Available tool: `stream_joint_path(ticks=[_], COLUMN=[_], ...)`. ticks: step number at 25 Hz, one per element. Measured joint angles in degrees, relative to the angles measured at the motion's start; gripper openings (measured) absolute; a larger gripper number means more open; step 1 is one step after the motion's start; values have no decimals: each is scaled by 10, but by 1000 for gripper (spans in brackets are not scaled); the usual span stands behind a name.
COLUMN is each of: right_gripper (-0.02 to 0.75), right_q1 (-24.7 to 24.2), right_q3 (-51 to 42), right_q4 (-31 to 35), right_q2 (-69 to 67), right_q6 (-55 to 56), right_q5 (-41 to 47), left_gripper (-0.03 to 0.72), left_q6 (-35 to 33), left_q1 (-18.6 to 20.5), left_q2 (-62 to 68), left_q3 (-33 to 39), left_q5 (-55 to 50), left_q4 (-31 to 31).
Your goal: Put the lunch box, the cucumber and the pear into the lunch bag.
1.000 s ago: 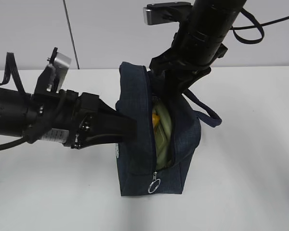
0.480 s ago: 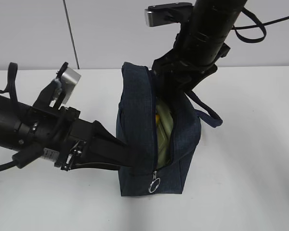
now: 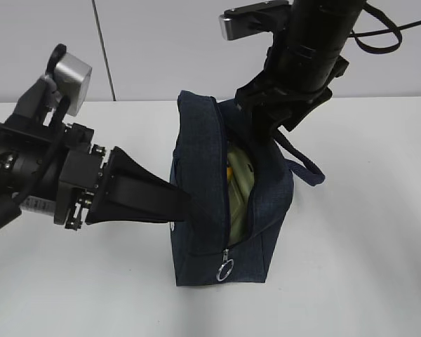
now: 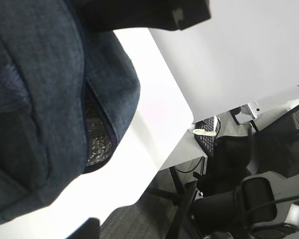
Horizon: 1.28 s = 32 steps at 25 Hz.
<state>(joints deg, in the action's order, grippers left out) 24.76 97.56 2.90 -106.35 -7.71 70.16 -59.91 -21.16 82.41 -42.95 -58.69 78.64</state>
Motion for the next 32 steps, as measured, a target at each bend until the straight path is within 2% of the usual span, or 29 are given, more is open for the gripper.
stream_joint_path(ticks=[4, 9, 13, 20, 25, 32], right_gripper=[397, 398, 398, 398, 398, 398], right_q1=[0, 0, 0, 0, 0, 0], right_q3=[0, 0, 0, -16, -84, -258], right_q4=[1, 19, 36, 104, 133, 139], right_q2=[9, 43, 82, 173, 256, 413], right_q6=[-2, -13, -19, -31, -44, -69], right_q5=[2, 4, 7, 12, 13, -2], left_gripper=[394, 394, 394, 394, 394, 392], left_q6=[1, 21, 24, 24, 24, 24], left_q1=[0, 0, 0, 0, -1, -1], left_q2=[-20, -38, -55, -67, -67, -67], left_q3=[0, 0, 0, 0, 0, 0], left_q5=[12, 57, 89, 141, 148, 147], left_q4=[-30, -113, -141, -194, -205, -205])
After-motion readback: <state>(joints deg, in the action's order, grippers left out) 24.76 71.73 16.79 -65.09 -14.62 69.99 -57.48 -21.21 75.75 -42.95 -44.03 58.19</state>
